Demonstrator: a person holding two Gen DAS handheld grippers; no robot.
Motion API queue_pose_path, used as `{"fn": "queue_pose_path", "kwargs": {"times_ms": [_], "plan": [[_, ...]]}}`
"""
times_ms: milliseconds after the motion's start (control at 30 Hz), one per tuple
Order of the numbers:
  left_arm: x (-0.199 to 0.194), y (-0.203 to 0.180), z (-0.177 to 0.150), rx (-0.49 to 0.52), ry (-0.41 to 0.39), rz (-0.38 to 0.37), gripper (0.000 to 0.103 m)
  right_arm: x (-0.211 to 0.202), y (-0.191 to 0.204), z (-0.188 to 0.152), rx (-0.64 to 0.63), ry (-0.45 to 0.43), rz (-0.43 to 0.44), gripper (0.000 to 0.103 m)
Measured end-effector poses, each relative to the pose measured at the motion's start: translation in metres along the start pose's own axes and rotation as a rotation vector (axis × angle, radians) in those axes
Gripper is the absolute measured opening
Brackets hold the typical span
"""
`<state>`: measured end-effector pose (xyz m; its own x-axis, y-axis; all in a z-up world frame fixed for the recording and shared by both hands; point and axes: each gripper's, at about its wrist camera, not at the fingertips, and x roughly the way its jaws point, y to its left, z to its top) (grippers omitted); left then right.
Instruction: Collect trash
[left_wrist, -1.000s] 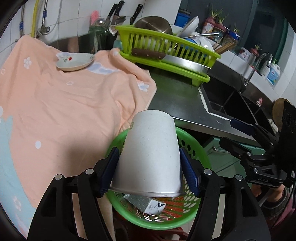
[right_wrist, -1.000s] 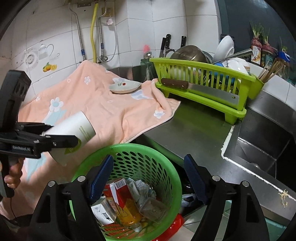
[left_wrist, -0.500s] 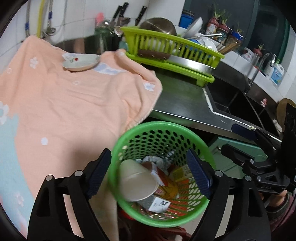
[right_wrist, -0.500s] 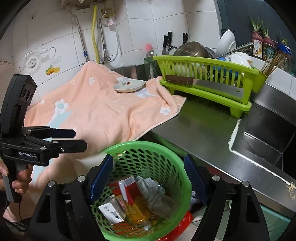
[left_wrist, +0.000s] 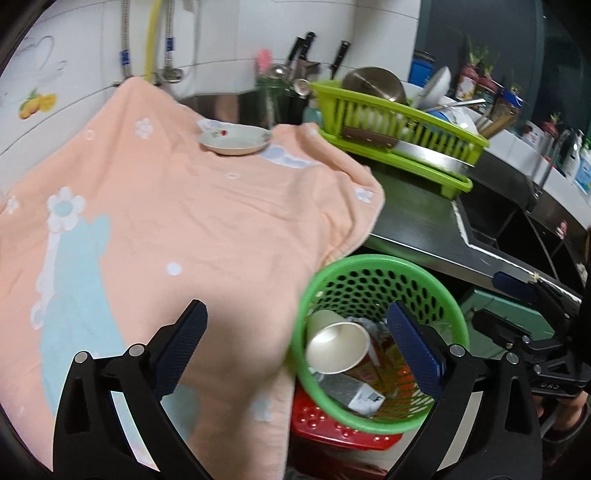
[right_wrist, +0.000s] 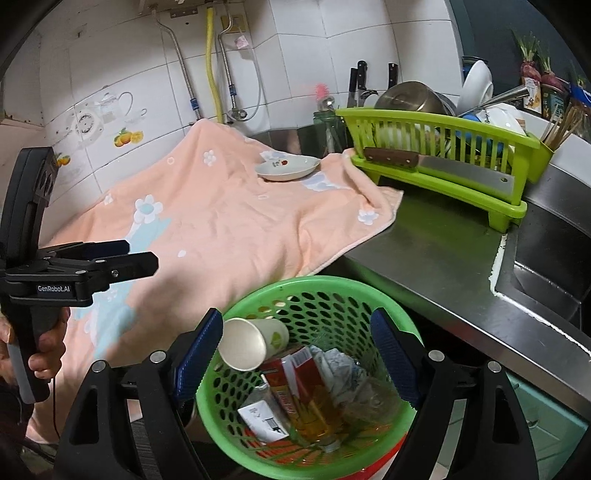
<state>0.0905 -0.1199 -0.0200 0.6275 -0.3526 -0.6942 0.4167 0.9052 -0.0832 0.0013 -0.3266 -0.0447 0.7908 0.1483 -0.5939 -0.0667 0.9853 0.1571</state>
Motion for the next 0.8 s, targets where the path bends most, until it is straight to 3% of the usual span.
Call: {"fn": "queue_pose_path", "kwargs": {"times_ms": [300,800], "plan": [[-0.03,0.025,-0.011,-0.023,-0.052,0.114,0.097,-0.001,0.018,0.004,0.013,0.011,0.003,0.085],[-0.058,0.042,-0.029,-0.072,-0.099,0.185,0.098,-0.009,0.05,0.0,-0.018,0.014,-0.028,0.09]]}}
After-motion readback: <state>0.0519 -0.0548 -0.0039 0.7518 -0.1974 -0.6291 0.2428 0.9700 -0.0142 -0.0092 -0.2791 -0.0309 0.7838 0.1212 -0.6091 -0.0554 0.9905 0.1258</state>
